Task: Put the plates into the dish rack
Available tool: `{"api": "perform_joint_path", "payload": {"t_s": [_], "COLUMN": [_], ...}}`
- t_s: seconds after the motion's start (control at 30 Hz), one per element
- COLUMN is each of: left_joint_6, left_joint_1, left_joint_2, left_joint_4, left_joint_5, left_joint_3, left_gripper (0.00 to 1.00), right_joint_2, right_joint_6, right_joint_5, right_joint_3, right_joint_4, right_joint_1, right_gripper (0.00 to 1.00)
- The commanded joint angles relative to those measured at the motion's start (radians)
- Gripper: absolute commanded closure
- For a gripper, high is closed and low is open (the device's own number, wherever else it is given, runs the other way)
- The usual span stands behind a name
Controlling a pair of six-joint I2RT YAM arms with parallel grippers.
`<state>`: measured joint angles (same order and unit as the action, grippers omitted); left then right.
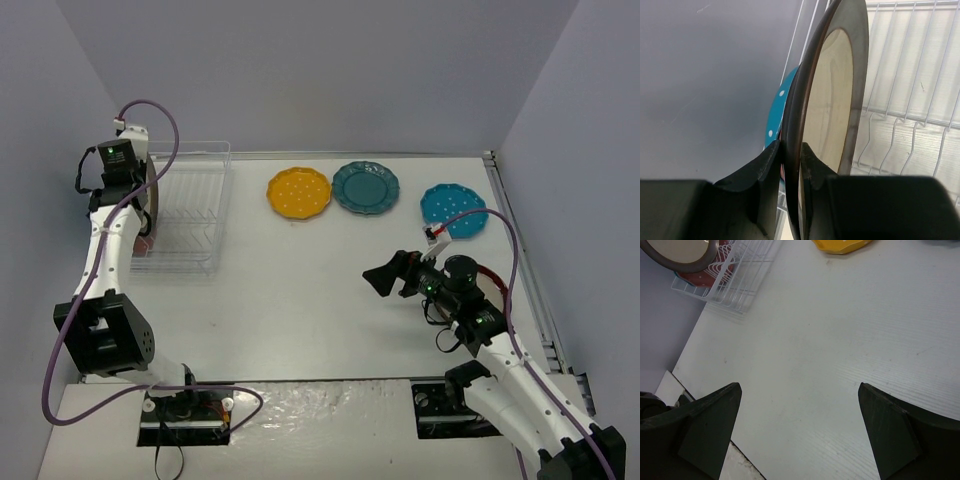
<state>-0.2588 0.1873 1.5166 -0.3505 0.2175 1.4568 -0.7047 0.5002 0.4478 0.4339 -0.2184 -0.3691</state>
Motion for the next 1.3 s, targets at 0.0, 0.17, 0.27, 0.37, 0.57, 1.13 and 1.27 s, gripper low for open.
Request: {"api": "perform_joint_path", "payload": {"t_s": [0.0,0.17,0.27,0.37,0.57,1.13,1.27], "left_joint_6": [-0.068,-0.118,-0.122,-0.118,-0.153,-0.222,-0.199], "left_joint_1": [0.009,0.009,0.011,0.009,0.009,0.008,0.008], "left_joint_2": [-0.065,-0.079,-0.099,-0.111,-0.098,-0.078,-0.067], "left_joint_4": [0.236,0.257,0.282,0.285,0.290,0.383,0.400], "left_joint_5": [0.027,0.048,0.041,0.027,0.055,0.022,0.008], "left_joint_3": [0.040,0.039,0.026,0.035,0.037,-0.054,-0.096], "left_gripper": [1.00,1.00,1.00,1.00,1.00,1.00,1.00], "right_joint_2": [-0.013,-0.018,-0.020,-0.020,-0.016,-0.016,-0.020], "right_joint_6": [-0.017,-0.017,-0.017,-0.017,-0.015,-0.012,-0.015], "right_joint_5": [-0.011,-0.011,-0.010,-0.007,-0.004,0.000,-0.002], "right_joint_3": [0.024,0.025,0.026,0.025,0.032,0.028,0.026], "right_joint_4": [-0.058,-0.056,-0.056,-0.056,-0.056,-0.053,-0.055], "right_joint_1": [-0.006,-0.004,-0.004,-0.004,-0.003,-0.002,-0.002], "right_gripper": [0.00,0.00,0.00,0.00,0.00,0.00,0.00]}}
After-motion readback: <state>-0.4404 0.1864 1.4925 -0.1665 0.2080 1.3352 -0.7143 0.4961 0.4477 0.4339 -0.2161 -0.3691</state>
